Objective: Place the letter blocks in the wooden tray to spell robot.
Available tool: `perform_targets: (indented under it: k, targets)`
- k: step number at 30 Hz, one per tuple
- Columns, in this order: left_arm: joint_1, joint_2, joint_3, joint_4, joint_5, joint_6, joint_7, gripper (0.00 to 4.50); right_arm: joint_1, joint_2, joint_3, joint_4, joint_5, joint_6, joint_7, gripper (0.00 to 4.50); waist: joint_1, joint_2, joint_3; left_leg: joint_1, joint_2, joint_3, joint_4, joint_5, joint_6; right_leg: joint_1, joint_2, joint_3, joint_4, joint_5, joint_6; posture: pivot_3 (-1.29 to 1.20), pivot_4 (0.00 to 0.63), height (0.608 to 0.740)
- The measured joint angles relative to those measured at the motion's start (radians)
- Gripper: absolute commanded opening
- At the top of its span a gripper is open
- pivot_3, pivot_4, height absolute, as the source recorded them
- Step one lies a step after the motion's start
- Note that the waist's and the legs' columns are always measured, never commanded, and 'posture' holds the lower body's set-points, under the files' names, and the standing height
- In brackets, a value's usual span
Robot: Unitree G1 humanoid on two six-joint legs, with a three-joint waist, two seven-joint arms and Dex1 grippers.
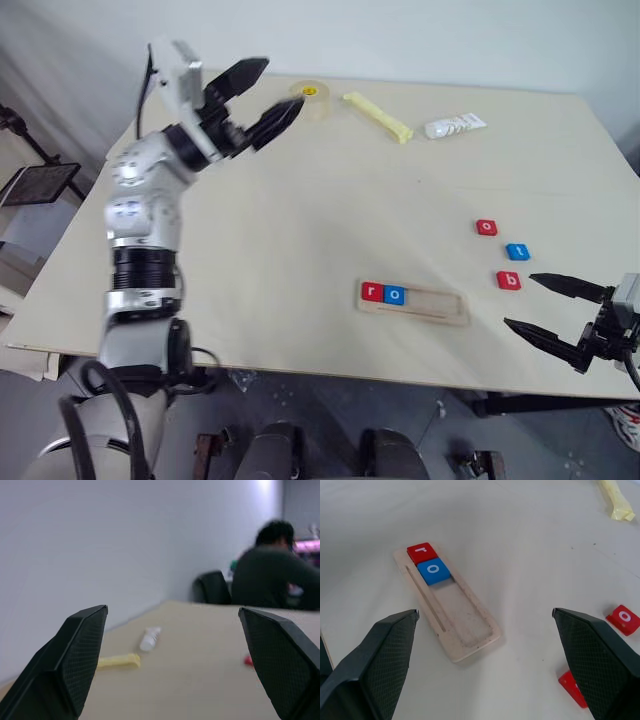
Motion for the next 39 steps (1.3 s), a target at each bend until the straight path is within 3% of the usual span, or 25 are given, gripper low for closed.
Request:
perform_targets:
  k: [5, 11, 16, 21, 27, 39]
  targets:
    - [0.215, -0.003, -0.097, -0.053, 0.000, -0.068, -0.203, 4.45, 0.005, 0.000, 0.011, -0.004, -0.004, 0.010, -0.014, 4.50, 0.004, -0.001, 0.000, -0.001, 0.000, -0.002, 0.002, 0.000, 0.000, 0.000, 0.000, 0.000, 0.000, 0.000, 0.000, 0.00, 0.150, 0.740]
    - [0.345, -0.004, -0.158, -0.149, 0.008, -0.153, -0.262, 4.45, 0.073, 0.022, 0.007, -0.029, -0.009, 0.035, -0.078, 4.50, 0.001, -0.001, 0.001, -0.001, 0.000, -0.002, 0.001, 0.000, 0.000, 0.001, -0.001, 0.001, 0.000, 0.000, 0.000, 0.00, 0.150, 0.740]
    - [0.446, 0.010, -0.210, -0.166, 0.046, -0.217, -0.300, 4.45, 0.114, 0.073, -0.002, -0.066, -0.040, 0.088, -0.228, 4.50, 0.000, -0.001, 0.000, 0.000, 0.000, -0.001, 0.001, 0.000, 0.000, 0.001, -0.001, 0.001, 0.000, 0.000, 0.000, 0.00, 0.150, 0.740]
    - [0.466, 0.015, -0.220, -0.169, 0.073, -0.253, -0.297, 4.45, 0.123, 0.112, -0.006, -0.105, -0.051, 0.148, -0.355, 4.50, 0.000, 0.000, 0.000, 0.000, 0.000, -0.001, 0.001, 0.000, 0.000, 0.001, -0.001, 0.002, 0.000, 0.000, 0.000, 0.00, 0.150, 0.740]
    - [0.506, -0.010, -0.210, -0.157, 0.051, -0.310, -0.293, 4.45, 0.216, 0.221, -0.113, -0.268, 0.040, 0.319, -0.534, 4.50, 0.003, 0.000, 0.000, 0.000, 0.000, -0.002, 0.001, 0.000, 0.000, 0.001, -0.001, 0.003, 0.000, 0.000, 0.000, 0.00, 0.150, 0.740]
    - [0.499, -0.038, -0.210, -0.133, 0.023, -0.329, -0.313, 4.45, 0.286, 0.284, -0.155, -0.329, 0.071, 0.334, -0.581, 4.50, -0.002, 0.001, -0.001, 0.001, 0.000, 0.000, 0.000, -0.001, 0.000, 0.000, 0.000, 0.004, 0.001, 0.000, 0.000, 0.00, 0.150, 0.740]
